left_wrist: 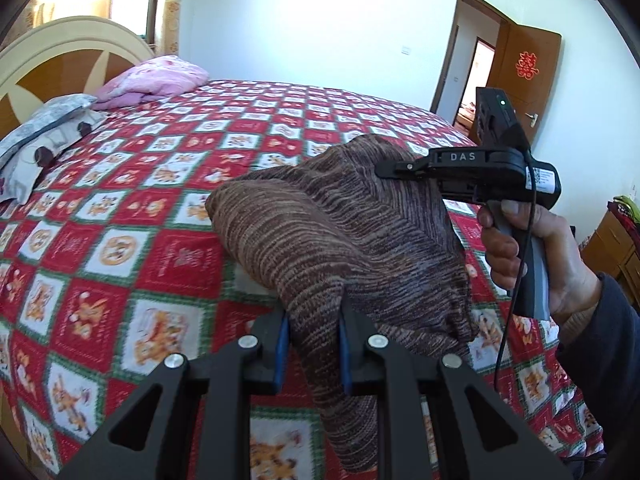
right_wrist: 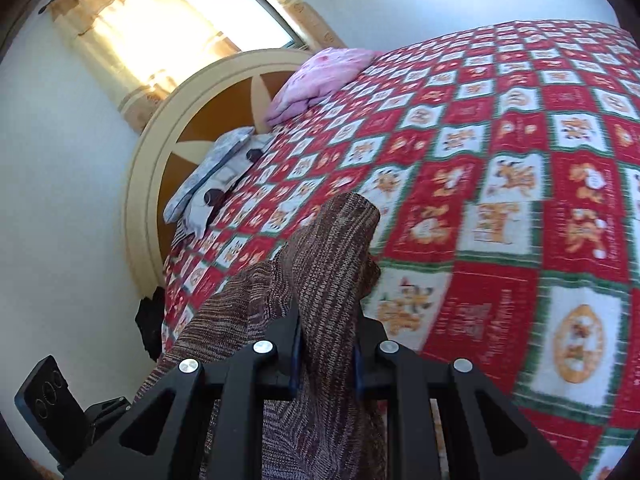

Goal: Fold small clothes

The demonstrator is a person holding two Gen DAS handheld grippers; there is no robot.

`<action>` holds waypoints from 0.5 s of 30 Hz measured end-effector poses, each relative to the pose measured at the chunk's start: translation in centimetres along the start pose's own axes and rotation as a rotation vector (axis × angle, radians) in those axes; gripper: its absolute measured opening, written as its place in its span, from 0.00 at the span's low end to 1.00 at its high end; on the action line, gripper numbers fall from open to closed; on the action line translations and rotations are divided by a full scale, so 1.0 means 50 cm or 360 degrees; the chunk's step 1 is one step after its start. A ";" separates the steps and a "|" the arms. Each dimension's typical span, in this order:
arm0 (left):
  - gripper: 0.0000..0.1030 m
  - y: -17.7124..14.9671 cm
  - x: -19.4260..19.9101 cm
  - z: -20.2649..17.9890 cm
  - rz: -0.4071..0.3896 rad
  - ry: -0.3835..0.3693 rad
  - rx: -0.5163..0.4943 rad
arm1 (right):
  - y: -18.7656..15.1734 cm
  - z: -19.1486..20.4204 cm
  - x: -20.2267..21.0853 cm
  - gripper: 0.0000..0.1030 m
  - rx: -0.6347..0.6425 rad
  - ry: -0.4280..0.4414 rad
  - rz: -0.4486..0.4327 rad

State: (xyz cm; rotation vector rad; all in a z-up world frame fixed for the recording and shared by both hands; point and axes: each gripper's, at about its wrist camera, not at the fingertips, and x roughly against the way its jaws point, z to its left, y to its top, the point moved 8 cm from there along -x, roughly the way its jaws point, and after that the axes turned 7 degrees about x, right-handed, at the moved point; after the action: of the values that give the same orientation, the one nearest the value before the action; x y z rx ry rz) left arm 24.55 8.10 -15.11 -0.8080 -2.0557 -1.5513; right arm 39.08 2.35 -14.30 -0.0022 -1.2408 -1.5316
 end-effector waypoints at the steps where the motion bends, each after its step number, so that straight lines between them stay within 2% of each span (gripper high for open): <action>1: 0.20 -0.002 0.003 0.009 -0.0003 0.0004 0.0008 | 0.000 0.010 -0.008 0.18 0.0012 0.0006 0.0008; 15: 0.20 -0.007 0.041 0.109 -0.0062 0.0103 0.0065 | 0.033 0.143 -0.125 0.18 0.0148 0.0087 0.0114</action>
State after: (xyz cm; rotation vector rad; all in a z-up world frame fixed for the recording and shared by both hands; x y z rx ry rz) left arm 22.82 13.67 -15.51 -0.6978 -2.0612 -1.5302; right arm 38.58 11.93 -13.59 0.0549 -1.2544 -1.4029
